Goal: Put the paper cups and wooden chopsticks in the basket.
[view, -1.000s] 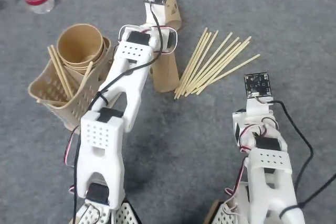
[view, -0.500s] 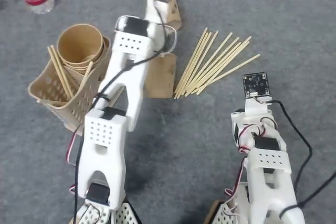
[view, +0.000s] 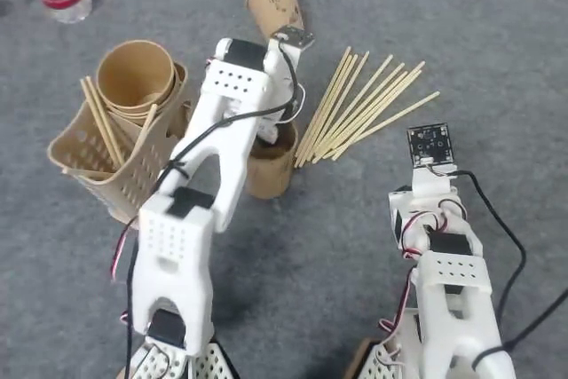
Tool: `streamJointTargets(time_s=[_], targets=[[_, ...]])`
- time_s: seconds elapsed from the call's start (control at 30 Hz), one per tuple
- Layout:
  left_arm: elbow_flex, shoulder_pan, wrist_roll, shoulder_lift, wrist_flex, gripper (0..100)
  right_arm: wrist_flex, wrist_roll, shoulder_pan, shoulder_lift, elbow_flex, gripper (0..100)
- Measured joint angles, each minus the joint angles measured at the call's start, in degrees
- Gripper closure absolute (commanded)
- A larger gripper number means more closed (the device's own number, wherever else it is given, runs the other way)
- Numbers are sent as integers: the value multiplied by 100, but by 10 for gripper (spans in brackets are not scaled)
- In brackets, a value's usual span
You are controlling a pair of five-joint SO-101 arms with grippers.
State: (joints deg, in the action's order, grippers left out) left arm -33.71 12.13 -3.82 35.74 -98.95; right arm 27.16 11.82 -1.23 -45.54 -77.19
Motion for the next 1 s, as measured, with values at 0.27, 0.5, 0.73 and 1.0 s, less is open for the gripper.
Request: streamJointTargets(time_s=[0.27, 0.5, 0.73, 1.0], targets=[[1811, 343, -589, -2224, 0, 987, 0, 0, 18, 0, 0, 991], [2066, 185, -615, -3525, 0, 859, 0, 0, 18, 0, -18, 991], [2549, -316, -527, -3921, -26, 852, -44, 0, 18, 0, -18, 991], [3771, -545, -70, -3921, 1055, 852, -44, 0, 18, 0, -53, 991]])
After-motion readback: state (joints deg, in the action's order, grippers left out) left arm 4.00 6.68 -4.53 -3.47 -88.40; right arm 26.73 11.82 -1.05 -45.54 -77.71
